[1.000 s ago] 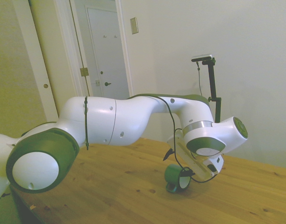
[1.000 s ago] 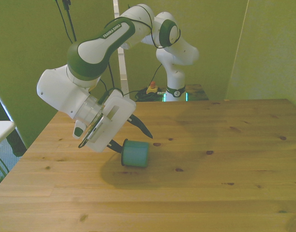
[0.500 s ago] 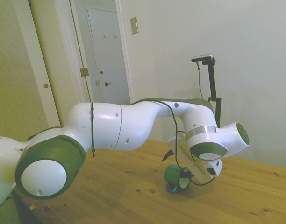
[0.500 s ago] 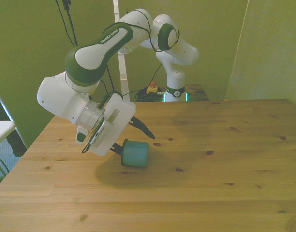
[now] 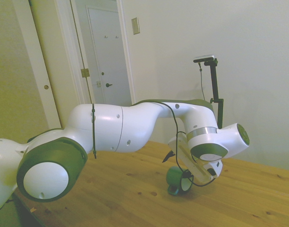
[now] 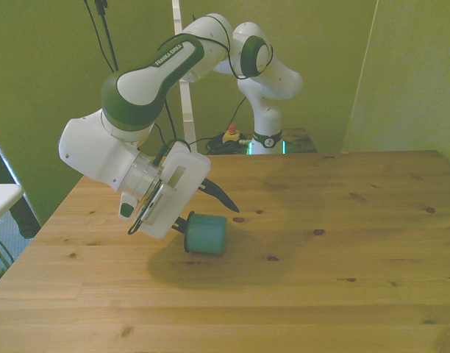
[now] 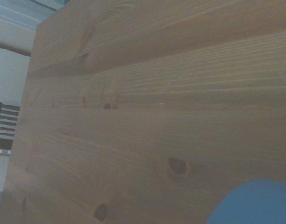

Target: Flip the mug upright

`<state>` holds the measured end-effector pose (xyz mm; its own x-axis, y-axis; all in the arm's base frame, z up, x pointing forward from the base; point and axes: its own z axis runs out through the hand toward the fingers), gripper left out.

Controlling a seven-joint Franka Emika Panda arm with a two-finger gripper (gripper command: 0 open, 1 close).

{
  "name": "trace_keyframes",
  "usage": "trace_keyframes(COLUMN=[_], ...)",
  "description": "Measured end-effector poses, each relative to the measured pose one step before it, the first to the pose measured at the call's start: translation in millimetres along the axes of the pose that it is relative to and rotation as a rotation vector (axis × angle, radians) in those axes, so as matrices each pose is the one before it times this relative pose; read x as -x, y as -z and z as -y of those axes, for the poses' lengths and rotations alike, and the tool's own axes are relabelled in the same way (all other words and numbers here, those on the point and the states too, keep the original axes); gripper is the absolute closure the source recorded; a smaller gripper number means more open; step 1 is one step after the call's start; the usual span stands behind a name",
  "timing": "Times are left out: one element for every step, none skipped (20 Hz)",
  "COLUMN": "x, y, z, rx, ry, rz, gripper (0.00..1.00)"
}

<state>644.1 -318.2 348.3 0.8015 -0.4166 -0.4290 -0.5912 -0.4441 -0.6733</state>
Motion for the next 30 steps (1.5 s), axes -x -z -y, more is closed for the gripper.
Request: trace_keyframes(x=[-0.53,-0.56,-0.55,-0.58,-0.79,-0.94,-1.23,-1.41,-0.99,-0.85,-0.31,-0.1,-0.6,-0.56,-0.35,-0.45,-0.35,-0.06,-0.05,-0.02,-0.05,0.01,0.05,0.05,0.16,0.07,0.78,1.07,2.79,3.49], y=[-0.85,-0.82,-0.55,-0.07,0.16,-0.07,-0.49,-0.58,-0.59,-0.69,-0.45,0.26,0.26,0.15,0.41,0.15,0.31,0.64,0.62,0.03,-0.25,-0.31,-0.42,-0.68,-0.88,-0.42,-0.4,-0.44,-0.48,-1.03], z=[-0.35,-0.34,-0.05,0.17,0.35,0.28,-0.15,0.06,0.06,-0.13,0.31,1.13,0.76,0.54,0.52,0.14,0.37,0.69,0.72,0.13,0.0,0.33,1.06,1.66,2.86,4.74,6.3,7.52,9.19,9.15], rx=[0.00022,0.00024,0.00036,0.00042,0.00065,0.00077,0.00065,0.0008,0.00093,0.00078,0.00063,0.00099,0.00097,0.00085,0.00104,0.00103,0.00055,0.00047,0.00062,0.00091,0.00198,0.00242,0.00436,0.00556,0.00909,0.01272,0.01314,0.01989,0.02208,0.02233], ry=[-0.00068,-0.00095,-0.00114,-0.00162,-0.00197,-0.00214,-0.00312,-0.00101,-0.00074,-0.0002,-0.00055,-0.00066,-0.00044,0.00009,0.00056,0.00013,0.00082,0.00082,0.00062,-0.0001,-0.00097,-0.00162,-0.00197,-0.00153,-0.00039,0.00187,0.00594,0.00556,0.004,0.00516], rz=[0.00112,0.00102,0.00039,-0.00062,-0.00063,0.00039,0.00068,0.00049,0.00198,0.00287,0.00405,0.00229,0.00016,0.00097,0.00139,0.00115,0.00051,-0.00102,-0.00164,-0.00027,0.00013,-0.00008,-0.00113,-0.00229,-0.00612,-0.01556,-0.01687,-0.02476,-0.02754,-0.02597], gripper=[1.0,1.0,1.0,1.0,1.0,1.0,1.0,1.0,1.0,1.0,1.0,1.0,1.0,1.0,1.0,1.0,1.0,1.0,1.0,1.0,1.0,1.0,1.0,1.0,1.0,1.0,1.0,1.0,1.0,1.0])
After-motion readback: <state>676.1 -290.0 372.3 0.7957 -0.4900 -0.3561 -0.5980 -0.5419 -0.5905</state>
